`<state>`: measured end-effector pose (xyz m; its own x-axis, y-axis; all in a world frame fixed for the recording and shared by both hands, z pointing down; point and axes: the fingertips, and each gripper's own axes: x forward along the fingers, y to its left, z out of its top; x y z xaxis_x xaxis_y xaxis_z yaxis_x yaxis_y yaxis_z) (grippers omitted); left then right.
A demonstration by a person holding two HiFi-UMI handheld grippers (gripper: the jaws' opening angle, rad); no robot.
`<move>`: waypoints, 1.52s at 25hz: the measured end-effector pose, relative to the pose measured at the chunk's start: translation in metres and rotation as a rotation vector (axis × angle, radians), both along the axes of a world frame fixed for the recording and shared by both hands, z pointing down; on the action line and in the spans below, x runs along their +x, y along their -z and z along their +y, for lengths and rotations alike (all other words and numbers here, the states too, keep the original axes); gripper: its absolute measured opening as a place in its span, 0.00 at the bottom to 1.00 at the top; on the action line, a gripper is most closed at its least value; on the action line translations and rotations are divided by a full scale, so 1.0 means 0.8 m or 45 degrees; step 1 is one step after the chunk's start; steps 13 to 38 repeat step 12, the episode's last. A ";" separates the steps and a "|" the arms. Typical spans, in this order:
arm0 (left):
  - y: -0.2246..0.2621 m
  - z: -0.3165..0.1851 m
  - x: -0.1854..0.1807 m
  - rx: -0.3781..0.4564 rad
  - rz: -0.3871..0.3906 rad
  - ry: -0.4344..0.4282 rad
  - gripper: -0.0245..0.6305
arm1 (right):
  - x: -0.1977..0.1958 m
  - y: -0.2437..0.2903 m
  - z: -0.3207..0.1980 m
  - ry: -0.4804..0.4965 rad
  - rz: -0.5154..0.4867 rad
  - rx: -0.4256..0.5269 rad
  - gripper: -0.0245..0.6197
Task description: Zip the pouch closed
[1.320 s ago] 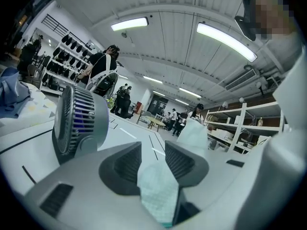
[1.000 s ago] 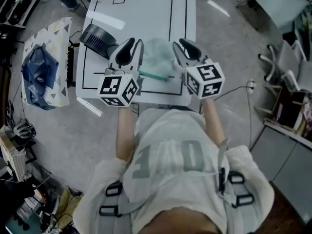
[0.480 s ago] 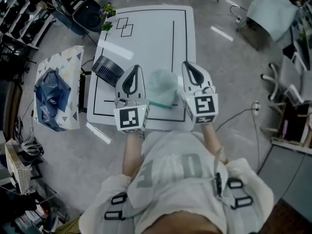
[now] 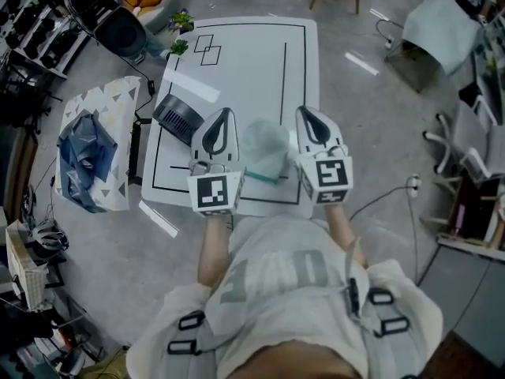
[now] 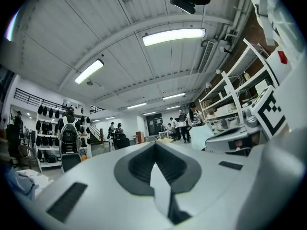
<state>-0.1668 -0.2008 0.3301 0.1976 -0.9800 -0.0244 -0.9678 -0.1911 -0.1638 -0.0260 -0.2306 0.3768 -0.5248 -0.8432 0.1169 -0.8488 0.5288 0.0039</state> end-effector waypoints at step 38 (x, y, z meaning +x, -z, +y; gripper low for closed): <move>-0.021 0.010 -0.025 -0.056 0.040 0.040 0.05 | 0.000 -0.011 0.004 0.008 0.037 -0.025 0.05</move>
